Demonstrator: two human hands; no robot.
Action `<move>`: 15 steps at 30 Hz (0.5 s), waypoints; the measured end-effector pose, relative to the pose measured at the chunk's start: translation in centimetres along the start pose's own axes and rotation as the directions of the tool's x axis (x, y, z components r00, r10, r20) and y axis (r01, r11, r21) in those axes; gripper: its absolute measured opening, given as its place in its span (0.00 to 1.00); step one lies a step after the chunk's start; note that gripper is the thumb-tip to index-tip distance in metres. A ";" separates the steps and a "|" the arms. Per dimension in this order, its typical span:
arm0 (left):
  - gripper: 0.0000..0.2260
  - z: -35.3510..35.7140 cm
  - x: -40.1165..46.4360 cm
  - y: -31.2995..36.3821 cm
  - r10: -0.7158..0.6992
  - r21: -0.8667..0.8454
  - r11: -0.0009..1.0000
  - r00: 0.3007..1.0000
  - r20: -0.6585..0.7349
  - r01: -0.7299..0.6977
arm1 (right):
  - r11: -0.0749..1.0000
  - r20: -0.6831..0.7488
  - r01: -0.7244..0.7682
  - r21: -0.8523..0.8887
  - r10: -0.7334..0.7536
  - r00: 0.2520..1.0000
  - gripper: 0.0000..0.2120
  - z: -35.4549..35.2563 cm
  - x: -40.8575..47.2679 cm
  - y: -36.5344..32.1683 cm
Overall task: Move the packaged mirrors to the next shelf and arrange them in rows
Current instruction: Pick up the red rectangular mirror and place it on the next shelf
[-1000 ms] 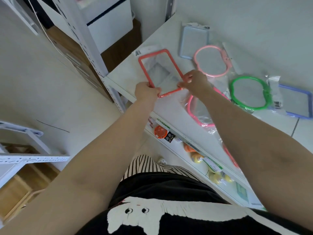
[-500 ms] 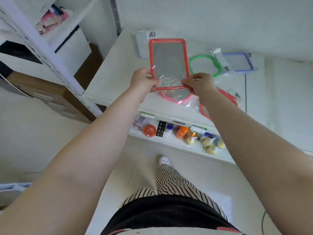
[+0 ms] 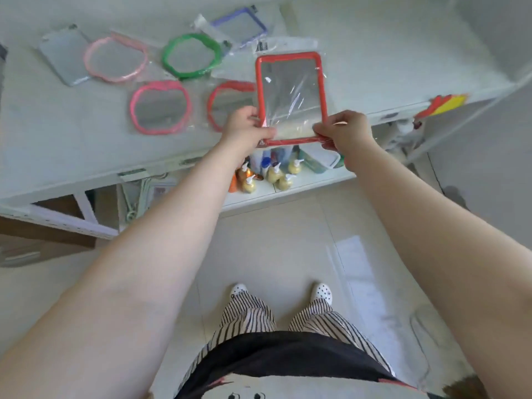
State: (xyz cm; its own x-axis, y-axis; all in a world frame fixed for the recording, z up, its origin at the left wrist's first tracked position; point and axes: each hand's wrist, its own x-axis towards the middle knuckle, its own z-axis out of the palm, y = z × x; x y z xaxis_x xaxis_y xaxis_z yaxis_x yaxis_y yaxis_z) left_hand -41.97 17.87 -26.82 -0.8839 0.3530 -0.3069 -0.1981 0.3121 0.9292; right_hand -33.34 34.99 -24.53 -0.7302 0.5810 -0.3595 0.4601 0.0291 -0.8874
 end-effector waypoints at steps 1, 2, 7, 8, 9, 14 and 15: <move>0.16 2.1 0.2 0.2 0.004 0.008 1.000 1.000 0.015 -0.004 | 1.000 -0.028 -0.011 -0.009 0.011 1.000 0.11 -2.2 0.2 0.7; 0.16 4.4 0.2 0.6 0.008 0.015 1.000 0.999 0.032 -0.009 | 1.000 -0.051 -0.021 -0.015 0.020 0.998 0.11 -4.4 0.3 1.4; 0.16 16.7 -0.3 2.8 0.031 0.029 0.999 0.993 0.110 -0.034 | 0.997 -0.124 -0.063 0.033 0.067 0.990 0.10 -15.7 2.1 5.5; 0.16 19.1 -0.5 3.3 0.027 0.038 0.999 0.992 0.124 -0.032 | 0.997 -0.137 -0.074 0.030 0.077 0.988 0.10 -17.9 2.5 6.2; 0.16 21.4 -0.7 3.8 0.023 0.048 0.998 0.990 0.140 -0.030 | 0.996 -0.147 -0.080 0.035 0.085 0.986 0.10 -20.1 3.1 6.9; 0.15 29.7 -0.5 6.2 0.029 0.080 0.996 0.985 0.167 -0.043 | 0.993 -0.169 -0.085 0.087 0.099 0.981 0.12 -28.3 5.3 8.2; 0.15 30.9 -0.3 6.7 0.033 0.079 0.996 0.985 0.170 -0.047 | 0.992 -0.166 -0.084 0.098 0.099 0.981 0.12 -29.5 5.7 8.3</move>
State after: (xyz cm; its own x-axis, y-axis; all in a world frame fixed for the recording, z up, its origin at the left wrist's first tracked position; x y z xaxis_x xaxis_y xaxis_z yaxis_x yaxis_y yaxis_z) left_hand -29.97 47.09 -26.86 -0.8051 0.5077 -0.3067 -0.1220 0.3642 0.9233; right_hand -18.77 62.53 -25.40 -0.5869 0.7078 -0.3932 0.4683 -0.0994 -0.8780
